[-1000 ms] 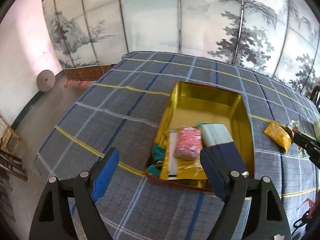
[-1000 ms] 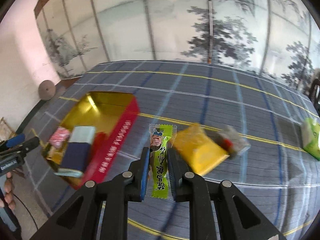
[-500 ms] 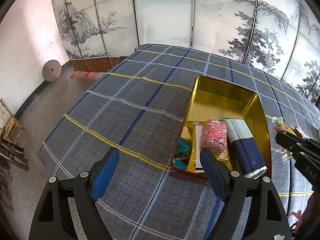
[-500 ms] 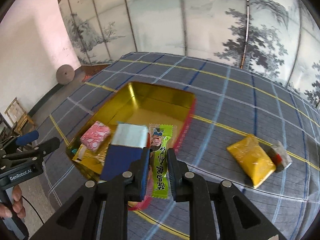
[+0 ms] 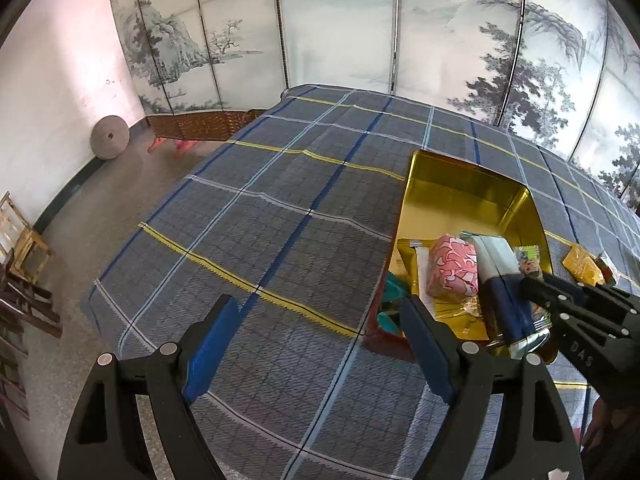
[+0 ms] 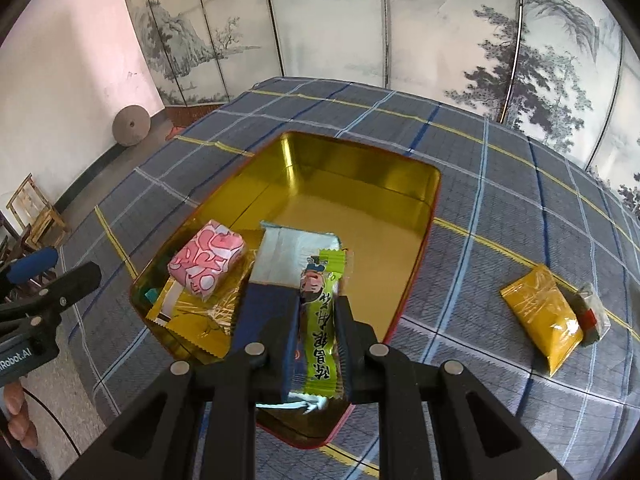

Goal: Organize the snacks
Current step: 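Lower the stick snack into the tin and open the right gripper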

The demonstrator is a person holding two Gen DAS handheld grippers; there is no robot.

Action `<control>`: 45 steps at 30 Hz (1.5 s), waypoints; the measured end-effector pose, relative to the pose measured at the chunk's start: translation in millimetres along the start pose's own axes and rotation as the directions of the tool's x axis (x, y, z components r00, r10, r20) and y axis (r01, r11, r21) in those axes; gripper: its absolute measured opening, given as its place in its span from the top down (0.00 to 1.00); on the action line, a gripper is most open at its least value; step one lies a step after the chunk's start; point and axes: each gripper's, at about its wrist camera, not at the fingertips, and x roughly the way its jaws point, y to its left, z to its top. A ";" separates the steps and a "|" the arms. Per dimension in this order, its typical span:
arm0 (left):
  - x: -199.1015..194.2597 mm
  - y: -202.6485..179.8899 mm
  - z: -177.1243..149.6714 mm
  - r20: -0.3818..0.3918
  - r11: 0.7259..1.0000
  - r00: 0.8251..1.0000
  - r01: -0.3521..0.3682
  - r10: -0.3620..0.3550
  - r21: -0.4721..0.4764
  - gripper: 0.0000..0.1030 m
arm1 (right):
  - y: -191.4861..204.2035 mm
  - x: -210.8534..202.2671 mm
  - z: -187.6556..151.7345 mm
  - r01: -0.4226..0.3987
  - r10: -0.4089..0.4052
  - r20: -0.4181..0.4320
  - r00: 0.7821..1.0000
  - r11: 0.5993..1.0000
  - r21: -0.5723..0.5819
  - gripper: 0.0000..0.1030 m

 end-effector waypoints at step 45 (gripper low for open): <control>-9.4 -35.4 -2.0 0.003 0.998 1.000 0.019 -0.019 0.052 0.22 | -43.2 -47.3 -7.8 -0.003 0.000 0.132 0.991 1.000 0.021 0.44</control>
